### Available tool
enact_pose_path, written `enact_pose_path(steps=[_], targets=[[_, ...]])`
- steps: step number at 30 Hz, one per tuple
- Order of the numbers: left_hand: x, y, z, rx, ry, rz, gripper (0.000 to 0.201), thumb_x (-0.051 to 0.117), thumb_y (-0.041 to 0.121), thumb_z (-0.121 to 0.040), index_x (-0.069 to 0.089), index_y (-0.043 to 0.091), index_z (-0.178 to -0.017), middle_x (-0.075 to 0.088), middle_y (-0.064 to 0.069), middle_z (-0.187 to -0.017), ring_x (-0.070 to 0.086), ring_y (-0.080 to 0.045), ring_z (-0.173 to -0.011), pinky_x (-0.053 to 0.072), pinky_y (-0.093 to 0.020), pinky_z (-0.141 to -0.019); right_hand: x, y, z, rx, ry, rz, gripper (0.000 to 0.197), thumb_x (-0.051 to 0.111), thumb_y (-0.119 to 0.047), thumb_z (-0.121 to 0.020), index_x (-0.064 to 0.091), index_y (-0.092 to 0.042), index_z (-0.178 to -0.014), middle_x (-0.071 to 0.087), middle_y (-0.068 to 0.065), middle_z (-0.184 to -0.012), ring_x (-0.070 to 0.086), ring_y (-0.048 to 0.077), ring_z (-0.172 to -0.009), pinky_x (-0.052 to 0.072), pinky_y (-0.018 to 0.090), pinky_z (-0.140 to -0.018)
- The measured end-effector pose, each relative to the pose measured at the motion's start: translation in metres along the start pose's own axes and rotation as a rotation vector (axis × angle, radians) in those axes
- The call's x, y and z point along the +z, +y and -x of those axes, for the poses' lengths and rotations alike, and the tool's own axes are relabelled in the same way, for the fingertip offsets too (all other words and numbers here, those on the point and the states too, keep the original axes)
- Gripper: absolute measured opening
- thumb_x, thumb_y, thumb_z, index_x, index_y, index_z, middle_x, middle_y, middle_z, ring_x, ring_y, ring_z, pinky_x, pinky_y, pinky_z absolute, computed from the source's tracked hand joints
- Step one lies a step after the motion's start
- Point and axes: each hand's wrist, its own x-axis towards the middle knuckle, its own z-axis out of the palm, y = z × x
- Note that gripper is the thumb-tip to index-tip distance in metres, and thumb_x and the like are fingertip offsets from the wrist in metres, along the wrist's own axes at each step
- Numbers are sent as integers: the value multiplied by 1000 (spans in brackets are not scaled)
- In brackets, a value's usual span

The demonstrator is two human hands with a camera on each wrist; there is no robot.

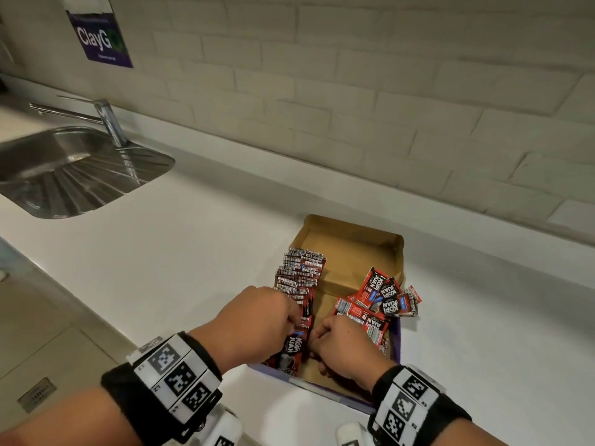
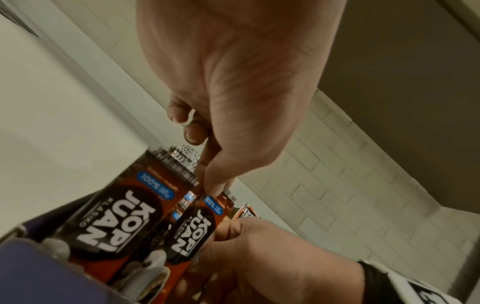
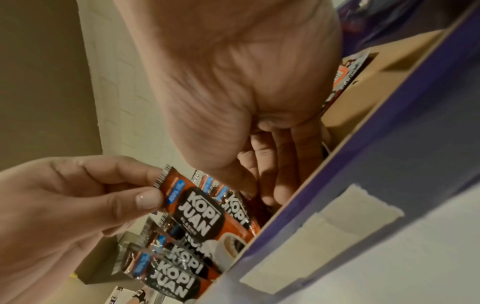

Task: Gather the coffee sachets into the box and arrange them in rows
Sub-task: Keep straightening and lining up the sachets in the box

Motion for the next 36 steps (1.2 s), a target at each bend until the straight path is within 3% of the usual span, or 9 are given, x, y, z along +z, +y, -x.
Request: enact_pose_path(steps=[4,6,10,19,24,27,31,33,36], targets=[[-2,2,-1,12,58,25,15,61,31,-92,70,29,-105,70,8,-101,62,-15,-97,39,-27,-75,-3,-6,5,6,-5,-23,9,63,-17,-92,70,-14,-89,71,10,-65,62,18,-47,48,27,-50],[-2,2,-1,29,80,46,12,63,32,-90,71,29,-99,63,10,-103,59,-13,-98,44,-27,-80,-2,-8,5,5,3,-11,7,63,-15,-92,70,-14,-92,67,2,-61,60,15,-46,47,26,-49],[0,2,-4,25,81,29,12,65,34,-87,72,32,-97,53,8,-110,54,-15,-103,47,-32,-88,-1,-13,4,-30,17,22,10,62,-12,-90,71,-16,-89,67,-3,-70,65,20,-61,55,34,-60],[2,3,-10,-24,143,-32,12,58,33,-90,65,30,-99,49,5,-109,49,-17,-104,34,-29,-79,-10,-16,10,-86,47,-165,12,61,-16,-95,71,-20,-88,76,1,-77,60,14,-52,43,28,-47],[7,4,-13,-51,140,-84,12,57,32,-88,61,31,-99,48,4,-107,49,-19,-101,31,-31,-76,-7,-10,11,-113,3,-178,13,63,-10,-93,69,-21,-91,70,-1,-73,66,14,-56,51,33,-57],[10,5,-15,-56,139,-106,14,56,32,-87,59,30,-101,49,3,-108,49,-20,-102,36,-34,-81,-6,-8,9,-147,-25,-115,17,61,-6,-88,68,-20,-93,66,-2,-67,64,14,-56,51,30,-60],[11,5,-16,-78,143,-110,16,54,32,-87,59,29,-102,49,1,-108,50,-21,-102,38,-36,-85,-6,-8,7,-189,-23,86,21,77,-20,-81,66,-23,-99,70,-5,-74,59,3,-62,49,26,-64],[10,5,-18,-94,146,-99,15,54,32,-87,58,29,-101,49,1,-107,50,-21,-101,39,-36,-86,-3,-7,5,-221,-45,171,29,83,-33,-78,60,-26,-95,68,-9,-71,56,-1,-60,41,16,-56],[10,5,-19,-101,130,-100,15,55,33,-87,58,28,-101,50,1,-106,51,-21,-100,41,-36,-87,5,-9,3,-285,-5,394,35,77,-47,-80,59,-30,-105,72,-6,-91,68,9,-84,45,17,-65]])
